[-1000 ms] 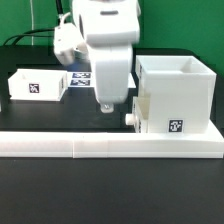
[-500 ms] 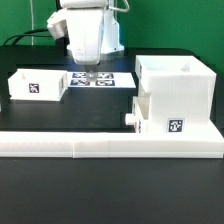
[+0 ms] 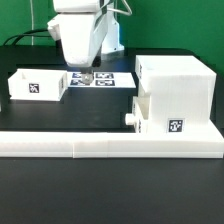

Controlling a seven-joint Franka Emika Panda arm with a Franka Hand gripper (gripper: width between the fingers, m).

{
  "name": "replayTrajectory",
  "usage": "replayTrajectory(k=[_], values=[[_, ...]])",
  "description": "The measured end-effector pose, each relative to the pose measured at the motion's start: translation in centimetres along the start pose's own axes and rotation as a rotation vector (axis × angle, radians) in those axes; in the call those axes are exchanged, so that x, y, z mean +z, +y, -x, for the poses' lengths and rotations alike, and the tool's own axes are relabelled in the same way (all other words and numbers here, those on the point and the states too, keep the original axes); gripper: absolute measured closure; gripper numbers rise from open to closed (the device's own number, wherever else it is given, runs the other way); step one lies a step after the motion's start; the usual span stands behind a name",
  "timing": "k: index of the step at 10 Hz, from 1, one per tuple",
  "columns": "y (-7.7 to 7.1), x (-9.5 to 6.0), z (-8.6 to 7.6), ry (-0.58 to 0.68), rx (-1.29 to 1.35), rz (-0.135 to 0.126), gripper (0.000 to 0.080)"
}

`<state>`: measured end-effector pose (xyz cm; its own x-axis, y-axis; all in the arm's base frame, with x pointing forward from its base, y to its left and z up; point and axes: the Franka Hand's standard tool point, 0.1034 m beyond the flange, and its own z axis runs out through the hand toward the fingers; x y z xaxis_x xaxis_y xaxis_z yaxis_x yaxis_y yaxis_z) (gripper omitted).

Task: Assemble drawer

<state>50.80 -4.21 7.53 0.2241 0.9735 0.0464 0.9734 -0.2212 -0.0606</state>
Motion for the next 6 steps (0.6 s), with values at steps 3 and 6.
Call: replayTrajectory(k=[3, 6], values=[[-3.2, -0.7, 3.6, 0.03, 0.395, 0.127, 0.015], [-3.8, -0.4, 3.7, 0.05, 0.642, 0.123, 0.015]])
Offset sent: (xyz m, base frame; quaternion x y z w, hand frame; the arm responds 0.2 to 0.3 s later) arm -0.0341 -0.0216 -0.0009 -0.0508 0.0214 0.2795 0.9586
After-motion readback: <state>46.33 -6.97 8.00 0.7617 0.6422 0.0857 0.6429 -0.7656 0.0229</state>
